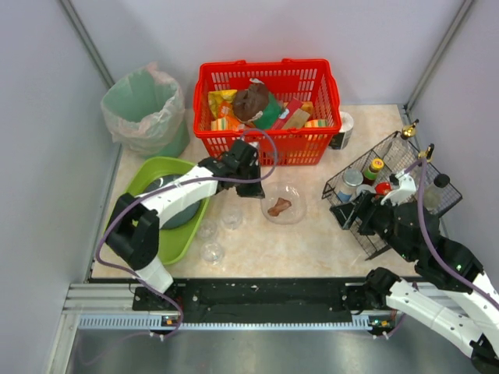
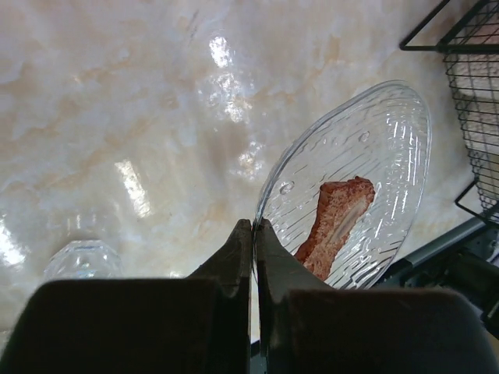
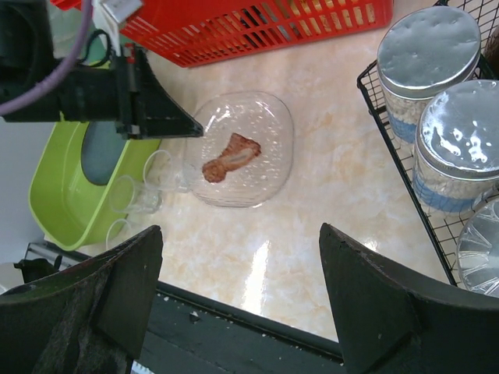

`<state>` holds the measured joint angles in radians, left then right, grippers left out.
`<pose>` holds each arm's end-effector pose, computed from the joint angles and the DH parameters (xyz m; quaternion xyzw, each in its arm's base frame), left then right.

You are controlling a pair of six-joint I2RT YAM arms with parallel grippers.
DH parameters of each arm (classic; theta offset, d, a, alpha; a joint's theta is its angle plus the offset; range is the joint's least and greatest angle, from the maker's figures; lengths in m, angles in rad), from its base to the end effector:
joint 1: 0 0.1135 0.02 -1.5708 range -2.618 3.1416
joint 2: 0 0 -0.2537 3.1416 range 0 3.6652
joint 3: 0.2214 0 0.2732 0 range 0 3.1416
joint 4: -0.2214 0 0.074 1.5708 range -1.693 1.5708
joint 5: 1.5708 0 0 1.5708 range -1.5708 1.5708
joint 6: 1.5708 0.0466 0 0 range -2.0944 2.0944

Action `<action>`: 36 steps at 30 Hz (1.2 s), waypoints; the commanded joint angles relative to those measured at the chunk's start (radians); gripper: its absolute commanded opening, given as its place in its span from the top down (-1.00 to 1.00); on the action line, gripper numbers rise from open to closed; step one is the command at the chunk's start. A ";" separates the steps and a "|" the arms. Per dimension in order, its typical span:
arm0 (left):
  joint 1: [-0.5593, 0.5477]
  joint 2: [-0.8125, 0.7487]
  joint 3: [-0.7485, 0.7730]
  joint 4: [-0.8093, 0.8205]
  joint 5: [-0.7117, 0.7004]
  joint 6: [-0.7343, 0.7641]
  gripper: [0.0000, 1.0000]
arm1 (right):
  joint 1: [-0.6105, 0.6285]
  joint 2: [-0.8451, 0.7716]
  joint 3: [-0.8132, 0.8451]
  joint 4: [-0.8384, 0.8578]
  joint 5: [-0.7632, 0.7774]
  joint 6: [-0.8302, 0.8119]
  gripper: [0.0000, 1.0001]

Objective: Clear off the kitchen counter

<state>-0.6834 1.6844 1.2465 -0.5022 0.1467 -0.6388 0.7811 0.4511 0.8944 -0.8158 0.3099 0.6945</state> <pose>0.2953 -0.2493 0.2099 0.0439 0.9474 -0.2449 0.2014 0.0931 0.0723 0.3495 0.0516 0.8189 0.2805 0.4980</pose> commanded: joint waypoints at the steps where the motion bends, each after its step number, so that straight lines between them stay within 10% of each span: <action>1: 0.050 -0.094 0.051 -0.071 0.059 0.033 1.00 | -0.006 -0.006 -0.003 0.015 0.009 0.013 -0.59; 36: 0.548 -0.370 0.229 -0.251 0.209 -0.121 1.00 | -0.006 0.032 -0.046 0.109 -0.008 0.010 -0.60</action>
<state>-0.1692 1.3586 1.4399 -0.7864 0.3122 -0.7086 0.7811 0.4778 0.8505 -0.7540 0.3084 0.7029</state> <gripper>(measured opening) 0.021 0.799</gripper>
